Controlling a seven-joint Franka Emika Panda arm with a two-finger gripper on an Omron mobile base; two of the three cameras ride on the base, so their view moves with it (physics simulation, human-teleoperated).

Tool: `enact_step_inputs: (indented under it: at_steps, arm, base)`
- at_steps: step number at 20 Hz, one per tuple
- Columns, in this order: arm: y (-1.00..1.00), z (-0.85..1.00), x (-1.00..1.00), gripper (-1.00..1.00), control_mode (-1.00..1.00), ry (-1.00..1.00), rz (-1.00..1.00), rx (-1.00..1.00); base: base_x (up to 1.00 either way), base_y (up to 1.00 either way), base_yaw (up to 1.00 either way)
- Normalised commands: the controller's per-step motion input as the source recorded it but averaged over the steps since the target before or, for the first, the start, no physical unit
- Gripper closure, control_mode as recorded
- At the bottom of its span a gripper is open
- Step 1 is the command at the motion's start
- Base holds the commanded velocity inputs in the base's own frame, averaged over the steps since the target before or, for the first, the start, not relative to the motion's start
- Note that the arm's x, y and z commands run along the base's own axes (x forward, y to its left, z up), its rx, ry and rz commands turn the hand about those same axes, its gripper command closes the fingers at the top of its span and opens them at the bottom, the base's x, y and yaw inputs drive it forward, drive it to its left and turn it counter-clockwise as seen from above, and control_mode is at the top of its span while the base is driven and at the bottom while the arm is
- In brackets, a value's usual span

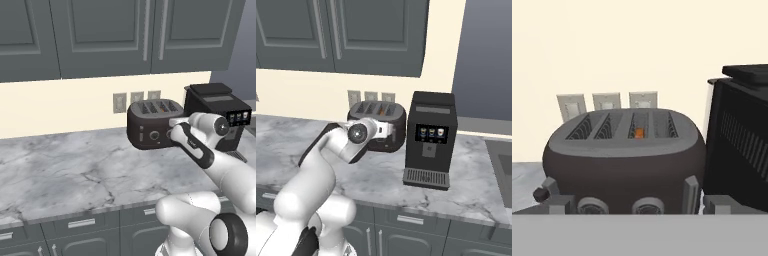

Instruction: Start the toaster. Once the lever pops up, take the bread to the plate on the dining counter.

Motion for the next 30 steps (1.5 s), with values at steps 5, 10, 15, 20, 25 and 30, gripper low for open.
enact_step_inputs:
  at_steps: [5,10,15,20,25,30]
  arm:
    - [0.00,0.40,0.00,-1.00,-1.00,0.00,-0.02,0.00]
    - [0.00,0.31,0.00,-1.00,-1.00,0.00,-0.01,0.00]
    - [0.04,0.05,0.00,-1.00,-1.00,0.00,-0.01,0.00]
    - [0.06,0.00,0.02,-1.00,-1.00,0.06,0.00,0.00]
    - [0.08,0.00,0.18,-1.00,-1.00,0.10,0.00,0.00]
    - [0.00,0.04,0.30,-1.00,-1.00,0.03,0.00,0.00]
  base:
    - [0.00,0.00,0.00]
    - [0.00,0.00,0.00]
    - [0.00,0.00,0.00]
    - [0.00,0.00,0.00]
    - [0.00,0.00,0.00]
    - [0.00,0.00,0.00]
